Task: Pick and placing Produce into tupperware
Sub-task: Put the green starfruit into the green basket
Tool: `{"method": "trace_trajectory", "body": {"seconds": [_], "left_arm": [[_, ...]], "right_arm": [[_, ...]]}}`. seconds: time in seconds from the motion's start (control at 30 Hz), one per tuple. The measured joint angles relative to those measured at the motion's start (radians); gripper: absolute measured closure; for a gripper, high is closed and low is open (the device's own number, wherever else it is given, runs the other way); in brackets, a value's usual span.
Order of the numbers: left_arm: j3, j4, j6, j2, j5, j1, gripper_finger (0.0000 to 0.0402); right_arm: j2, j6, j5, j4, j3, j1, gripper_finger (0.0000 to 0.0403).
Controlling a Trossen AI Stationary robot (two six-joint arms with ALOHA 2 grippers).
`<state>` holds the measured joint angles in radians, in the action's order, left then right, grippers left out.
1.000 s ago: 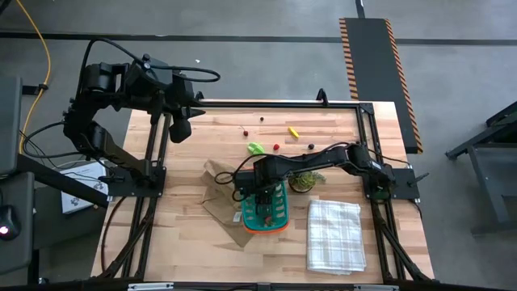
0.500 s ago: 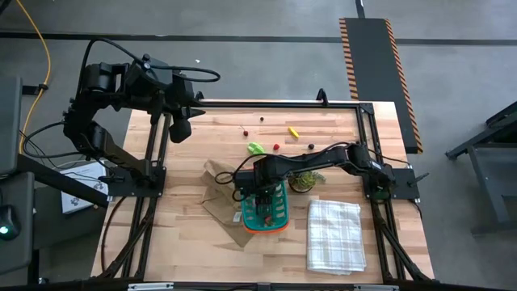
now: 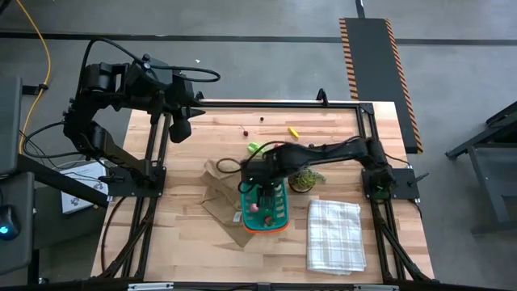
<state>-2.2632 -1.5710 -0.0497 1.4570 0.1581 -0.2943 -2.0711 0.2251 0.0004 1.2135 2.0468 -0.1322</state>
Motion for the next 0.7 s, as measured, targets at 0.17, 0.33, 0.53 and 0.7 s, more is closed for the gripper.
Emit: {"method": "trace_trajectory", "body": {"seconds": [0.17, 0.33, 0.53, 0.7], "left_arm": [[0.0, 0.0, -0.022, 0.0, 0.0, 0.0, 0.0321], [0.0, 0.0, -0.024, 0.0, 0.0, 0.0, 0.0321], [0.0, 0.0, -0.024, 0.0, 0.0, 0.0, 0.0321], [0.0, 0.0, -0.021, 0.0, 0.0, 0.0, 0.0321]], "right_arm": [[0.089, 0.04, 0.053, 0.001, 0.0, 0.0, 0.0236], [0.174, 0.044, 0.058, -0.021, 0.0, 0.003, 0.0236], [0.272, 0.06, 0.051, -0.094, 0.0, -0.004, 0.0236], [0.376, 0.06, 0.034, -0.199, 0.0, -0.02, 0.0236]]}}
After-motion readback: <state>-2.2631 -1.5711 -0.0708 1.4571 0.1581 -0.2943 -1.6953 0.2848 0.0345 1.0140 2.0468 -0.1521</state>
